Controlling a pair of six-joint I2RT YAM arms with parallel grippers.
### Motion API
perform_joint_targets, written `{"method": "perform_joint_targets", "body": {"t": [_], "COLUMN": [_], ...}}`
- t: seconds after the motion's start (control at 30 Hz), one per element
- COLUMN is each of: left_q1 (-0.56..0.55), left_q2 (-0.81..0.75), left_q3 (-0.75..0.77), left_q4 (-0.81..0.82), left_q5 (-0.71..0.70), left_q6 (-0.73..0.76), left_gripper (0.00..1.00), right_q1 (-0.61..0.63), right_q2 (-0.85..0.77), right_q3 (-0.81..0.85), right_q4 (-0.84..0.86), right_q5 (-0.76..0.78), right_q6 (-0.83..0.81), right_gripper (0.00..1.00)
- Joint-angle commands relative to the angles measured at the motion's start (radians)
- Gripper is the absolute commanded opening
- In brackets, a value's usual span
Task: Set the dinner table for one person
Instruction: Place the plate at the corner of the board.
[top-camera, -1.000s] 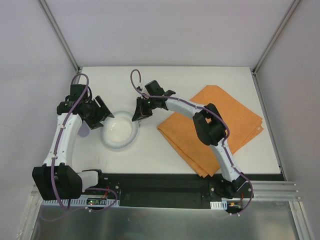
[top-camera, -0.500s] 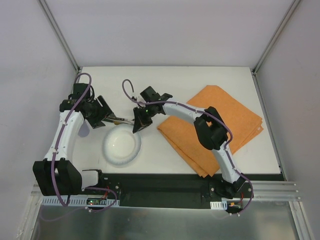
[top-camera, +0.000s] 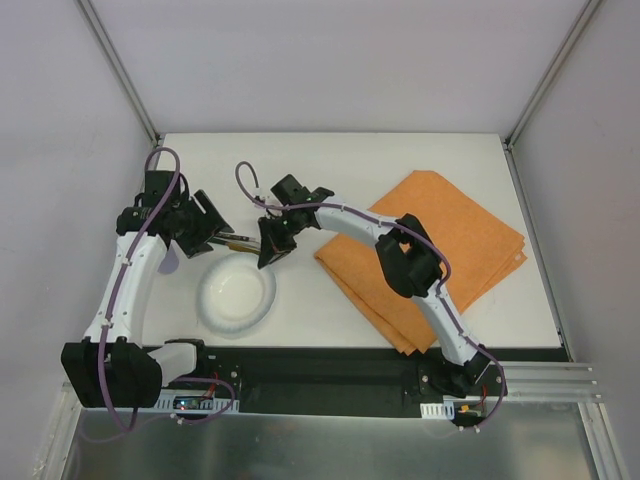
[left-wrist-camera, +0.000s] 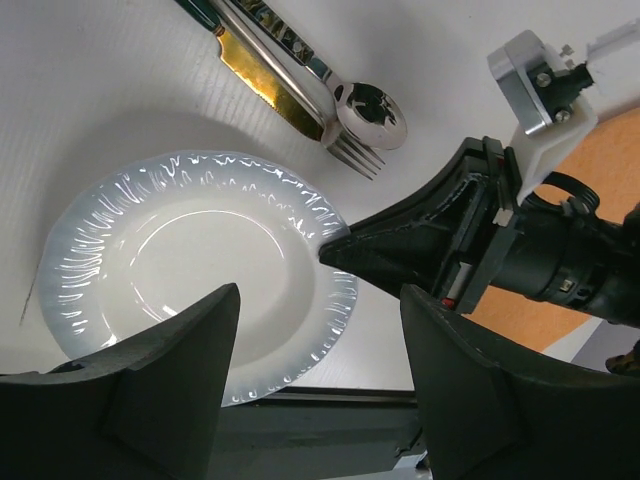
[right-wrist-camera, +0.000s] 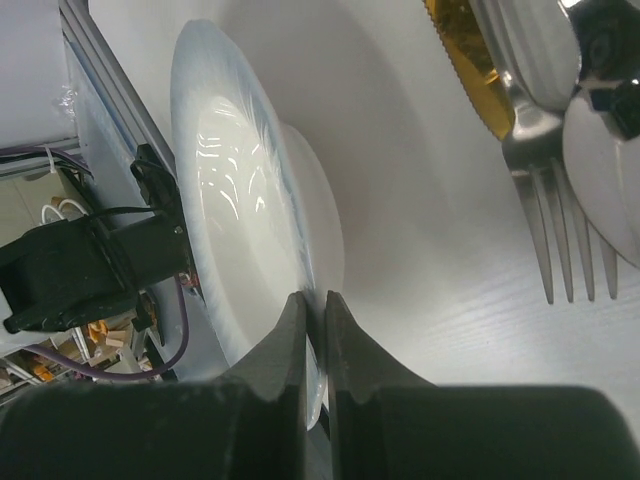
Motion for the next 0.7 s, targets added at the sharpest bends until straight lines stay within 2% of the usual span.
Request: {"method": "perform_joint_targets", "body": {"t": [0.0,0.27,0.67], "left_q1": [-0.005,-0.005,-0.005], "left_q2": [-0.033,-0.01,0.004], "left_q3": [-0.009,-0.017,-0.03], "left_q4": [0.011,0.024,0.041], "left_q5": [-0.014,0.009,0.038], "left_q6": [-0.03,-0.04,-0.051], "left_gripper": [0.66,0.66,0.66], "right_q1": [0.03,0.036,0.034], "right_q2": [0.065,0.119,0.162], "right_q3": [0.076,0.154,0.162], "right_q4": [-0.003,0.004,-0.003], "right_q5": [0.076,0.091,0.108], "right_q6": [0.005,0.026,0.011], "right_gripper": [0.01,0.01,0.05]}}
